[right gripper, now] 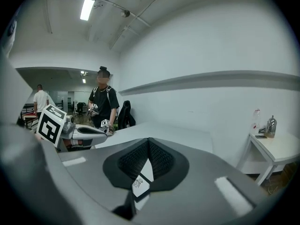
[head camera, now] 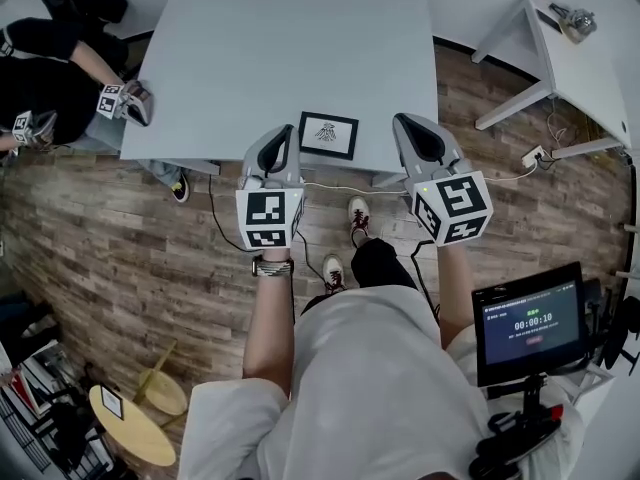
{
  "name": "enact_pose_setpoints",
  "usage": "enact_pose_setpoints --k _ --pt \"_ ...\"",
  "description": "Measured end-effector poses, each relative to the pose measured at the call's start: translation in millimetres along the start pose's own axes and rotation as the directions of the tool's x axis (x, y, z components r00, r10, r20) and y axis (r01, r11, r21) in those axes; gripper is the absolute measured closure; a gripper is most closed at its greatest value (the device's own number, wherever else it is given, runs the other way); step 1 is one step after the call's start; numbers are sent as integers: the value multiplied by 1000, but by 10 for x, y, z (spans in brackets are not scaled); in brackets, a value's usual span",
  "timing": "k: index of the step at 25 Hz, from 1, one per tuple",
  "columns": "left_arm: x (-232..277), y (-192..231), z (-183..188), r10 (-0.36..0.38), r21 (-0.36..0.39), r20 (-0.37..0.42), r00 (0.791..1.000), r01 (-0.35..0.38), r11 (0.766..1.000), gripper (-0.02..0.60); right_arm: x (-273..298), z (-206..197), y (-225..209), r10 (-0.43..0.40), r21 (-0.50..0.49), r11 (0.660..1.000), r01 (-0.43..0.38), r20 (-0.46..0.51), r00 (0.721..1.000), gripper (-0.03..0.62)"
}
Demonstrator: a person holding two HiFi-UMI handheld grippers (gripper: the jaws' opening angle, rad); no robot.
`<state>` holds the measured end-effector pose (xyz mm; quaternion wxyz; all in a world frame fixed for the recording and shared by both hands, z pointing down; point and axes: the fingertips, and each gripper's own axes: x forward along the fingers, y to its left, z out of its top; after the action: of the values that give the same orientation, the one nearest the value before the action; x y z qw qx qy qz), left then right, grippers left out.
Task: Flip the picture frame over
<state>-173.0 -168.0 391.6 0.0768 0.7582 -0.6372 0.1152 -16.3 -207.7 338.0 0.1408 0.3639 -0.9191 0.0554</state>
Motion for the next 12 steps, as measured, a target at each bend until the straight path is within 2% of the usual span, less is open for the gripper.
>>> enact_pose_setpoints --k 5,12 --pt "-273 -115 440 -3 79 66 998 -2 997 578 -294 334 60 -19 -13 1000 20 72 997 592" --pt "-580 -156 925 8 144 149 989 -30 989 578 -580 793 176 -17 -32 999 23 165 986 592"
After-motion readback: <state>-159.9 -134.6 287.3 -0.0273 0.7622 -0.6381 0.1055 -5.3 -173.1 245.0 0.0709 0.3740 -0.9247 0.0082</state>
